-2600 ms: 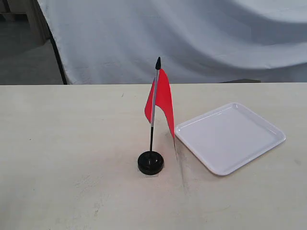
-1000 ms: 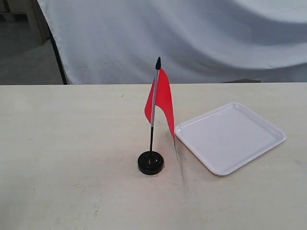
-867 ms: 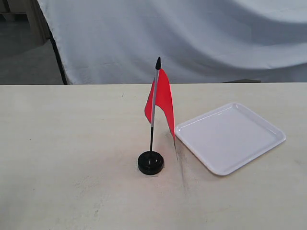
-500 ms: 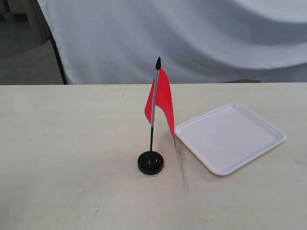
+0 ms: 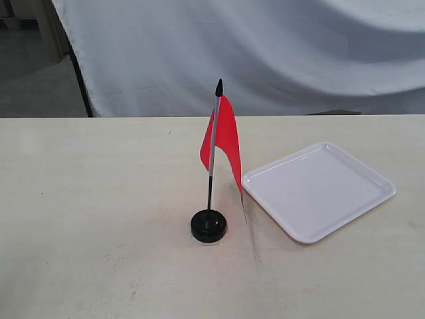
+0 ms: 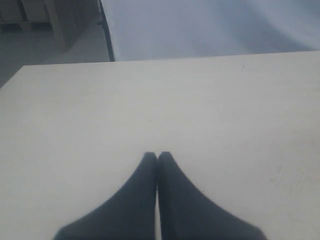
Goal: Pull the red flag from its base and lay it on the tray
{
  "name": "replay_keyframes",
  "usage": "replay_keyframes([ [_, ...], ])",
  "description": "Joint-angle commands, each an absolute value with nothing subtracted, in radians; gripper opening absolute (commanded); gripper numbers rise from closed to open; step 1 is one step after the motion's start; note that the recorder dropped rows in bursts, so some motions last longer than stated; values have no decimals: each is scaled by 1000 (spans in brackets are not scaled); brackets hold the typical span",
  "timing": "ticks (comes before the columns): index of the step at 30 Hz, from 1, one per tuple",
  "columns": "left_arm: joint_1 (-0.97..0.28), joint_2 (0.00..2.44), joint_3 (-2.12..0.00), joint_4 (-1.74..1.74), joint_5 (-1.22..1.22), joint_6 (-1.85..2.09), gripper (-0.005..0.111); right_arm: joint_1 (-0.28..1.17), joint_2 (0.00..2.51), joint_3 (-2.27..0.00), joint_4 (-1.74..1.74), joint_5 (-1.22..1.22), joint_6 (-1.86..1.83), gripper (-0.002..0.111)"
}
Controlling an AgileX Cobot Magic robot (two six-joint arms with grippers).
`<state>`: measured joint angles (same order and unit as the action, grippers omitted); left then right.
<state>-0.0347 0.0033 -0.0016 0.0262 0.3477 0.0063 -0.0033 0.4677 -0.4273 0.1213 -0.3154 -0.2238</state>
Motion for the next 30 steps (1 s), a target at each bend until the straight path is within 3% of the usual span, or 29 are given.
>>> replay_keyframes([
  [1, -33, 0, 0, 29, 343, 0, 0, -7, 627, -434, 127, -320, -237, -1],
  [9, -33, 0, 0, 29, 343, 0, 0, -7, 903, -434, 127, -320, -232, 3],
  [18, -33, 0, 0, 29, 343, 0, 0, 0, 1139, -434, 127, -282, -10, 46],
  [30, -33, 0, 0, 29, 343, 0, 0, 272, 1370, -434, 26, -290, 51, 47],
])
